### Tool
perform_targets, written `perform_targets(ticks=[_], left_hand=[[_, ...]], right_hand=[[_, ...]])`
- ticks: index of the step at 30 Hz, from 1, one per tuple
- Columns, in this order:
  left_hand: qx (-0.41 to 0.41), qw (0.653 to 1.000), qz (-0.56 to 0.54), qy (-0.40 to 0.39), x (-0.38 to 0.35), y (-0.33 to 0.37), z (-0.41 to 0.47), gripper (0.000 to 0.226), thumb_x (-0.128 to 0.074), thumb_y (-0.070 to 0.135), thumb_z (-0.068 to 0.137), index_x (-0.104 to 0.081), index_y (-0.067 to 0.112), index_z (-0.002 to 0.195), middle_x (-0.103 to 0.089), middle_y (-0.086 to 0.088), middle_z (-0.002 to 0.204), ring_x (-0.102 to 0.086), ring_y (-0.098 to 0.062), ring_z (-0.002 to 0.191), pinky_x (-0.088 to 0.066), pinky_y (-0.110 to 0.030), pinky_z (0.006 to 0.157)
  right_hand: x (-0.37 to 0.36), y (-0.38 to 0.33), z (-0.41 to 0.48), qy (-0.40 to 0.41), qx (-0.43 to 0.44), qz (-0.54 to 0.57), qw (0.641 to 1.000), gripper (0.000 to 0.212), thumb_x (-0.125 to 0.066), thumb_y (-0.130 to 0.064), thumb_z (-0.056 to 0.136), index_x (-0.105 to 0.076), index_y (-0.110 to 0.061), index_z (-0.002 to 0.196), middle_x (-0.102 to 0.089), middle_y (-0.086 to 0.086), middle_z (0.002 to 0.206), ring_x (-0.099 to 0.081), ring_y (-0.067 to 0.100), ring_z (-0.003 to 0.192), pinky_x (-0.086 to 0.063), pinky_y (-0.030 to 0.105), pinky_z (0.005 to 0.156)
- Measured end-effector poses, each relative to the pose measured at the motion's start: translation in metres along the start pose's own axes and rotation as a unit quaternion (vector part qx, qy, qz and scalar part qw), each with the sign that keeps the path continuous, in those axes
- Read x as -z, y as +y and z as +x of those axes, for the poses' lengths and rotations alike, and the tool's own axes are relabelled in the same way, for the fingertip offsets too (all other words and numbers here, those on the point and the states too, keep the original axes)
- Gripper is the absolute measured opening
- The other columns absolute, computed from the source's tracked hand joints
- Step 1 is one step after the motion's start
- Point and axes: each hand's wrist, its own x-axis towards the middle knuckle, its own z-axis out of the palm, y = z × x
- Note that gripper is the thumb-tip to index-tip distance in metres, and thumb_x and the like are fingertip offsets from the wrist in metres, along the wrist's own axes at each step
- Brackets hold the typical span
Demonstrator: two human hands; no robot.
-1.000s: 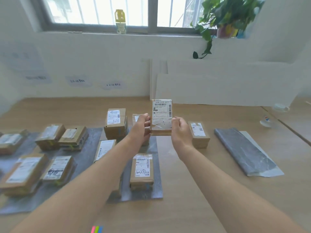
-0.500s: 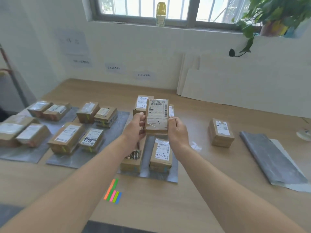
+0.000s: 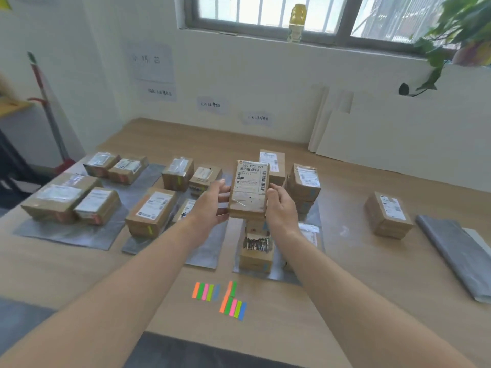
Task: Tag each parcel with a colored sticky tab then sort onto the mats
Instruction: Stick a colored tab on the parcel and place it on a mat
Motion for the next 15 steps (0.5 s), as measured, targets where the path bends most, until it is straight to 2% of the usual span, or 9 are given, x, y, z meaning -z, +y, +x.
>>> perform_targets(ticks=[2, 5, 6, 8, 11, 13, 15], left_hand=[[0.021, 1.000, -0.011, 0.006, 0.038, -0.001, 0.011, 0.039, -0.040, 0.044, 0.103, -0.066, 0.015, 0.103, -0.071, -0.003, 0.096, -0.065, -0.023, 0.088, -0.051, -0.036, 0.089], [0.045, 0.999, -0.003, -0.002, 0.085, -0.005, 0.022, 0.038, -0.043, 0.045, 0.101, -0.065, 0.014, 0.103, -0.071, -0.008, 0.100, -0.064, -0.026, 0.090, -0.051, -0.041, 0.090], [0.055, 0.998, -0.003, -0.002, 0.100, -0.008, 0.027, 0.037, -0.043, 0.045, 0.101, -0.065, 0.014, 0.102, -0.071, -0.009, 0.099, -0.064, -0.027, 0.090, -0.052, -0.043, 0.092], [0.072, 0.997, 0.006, -0.005, 0.124, -0.014, 0.034, 0.037, -0.042, 0.044, 0.102, -0.065, 0.014, 0.099, -0.071, -0.008, 0.092, -0.065, -0.027, 0.089, -0.052, -0.047, 0.097], [0.095, 0.995, 0.009, 0.000, 0.155, -0.029, 0.038, 0.037, -0.041, 0.044, 0.102, -0.066, 0.018, 0.096, -0.073, -0.002, 0.078, -0.067, -0.024, 0.085, -0.054, -0.045, 0.094], [0.117, 0.993, 0.013, 0.007, 0.169, -0.040, 0.036, 0.032, -0.041, 0.044, 0.102, -0.066, 0.024, 0.098, -0.072, 0.002, 0.072, -0.066, -0.021, 0.082, -0.053, -0.042, 0.091], [0.136, 0.991, 0.019, 0.008, 0.178, -0.050, 0.033, 0.029, -0.041, 0.044, 0.101, -0.065, 0.029, 0.099, -0.068, 0.001, 0.080, -0.064, -0.020, 0.082, -0.051, -0.041, 0.094]], right_hand=[[-0.036, 0.002, -0.008, 0.002, -0.010, -0.011, 1.000, 0.046, -0.040, -0.047, 0.094, -0.063, -0.028, 0.129, -0.068, -0.011, 0.119, -0.063, 0.011, 0.112, -0.053, 0.038, 0.098], [-0.081, -0.001, -0.018, 0.013, -0.015, -0.005, 1.000, 0.028, -0.042, -0.030, 0.104, -0.063, -0.026, 0.121, -0.066, -0.018, 0.104, -0.060, 0.002, 0.101, -0.048, 0.021, 0.083], [-0.095, -0.001, -0.021, 0.019, -0.024, -0.006, 1.000, 0.027, -0.041, -0.028, 0.105, -0.063, -0.026, 0.122, -0.065, -0.018, 0.104, -0.060, 0.002, 0.100, -0.046, 0.020, 0.080], [-0.120, 0.008, -0.027, 0.018, -0.043, -0.011, 0.999, 0.028, -0.041, -0.029, 0.105, -0.062, -0.025, 0.123, -0.066, -0.014, 0.107, -0.061, 0.008, 0.104, -0.047, 0.026, 0.083], [-0.150, 0.022, -0.038, 0.012, -0.079, -0.026, 0.996, 0.032, -0.043, -0.038, 0.100, -0.063, -0.026, 0.122, -0.069, -0.008, 0.111, -0.063, 0.014, 0.106, -0.052, 0.037, 0.091], [-0.165, 0.032, -0.043, 0.006, -0.096, -0.022, 0.995, 0.031, -0.044, -0.038, 0.100, -0.064, -0.024, 0.119, -0.069, -0.006, 0.108, -0.063, 0.013, 0.101, -0.052, 0.035, 0.087], [-0.177, 0.040, -0.048, -0.004, -0.109, -0.017, 0.994, 0.031, -0.045, -0.039, 0.098, -0.065, -0.024, 0.117, -0.069, -0.005, 0.104, -0.063, 0.014, 0.094, -0.049, 0.033, 0.079]])
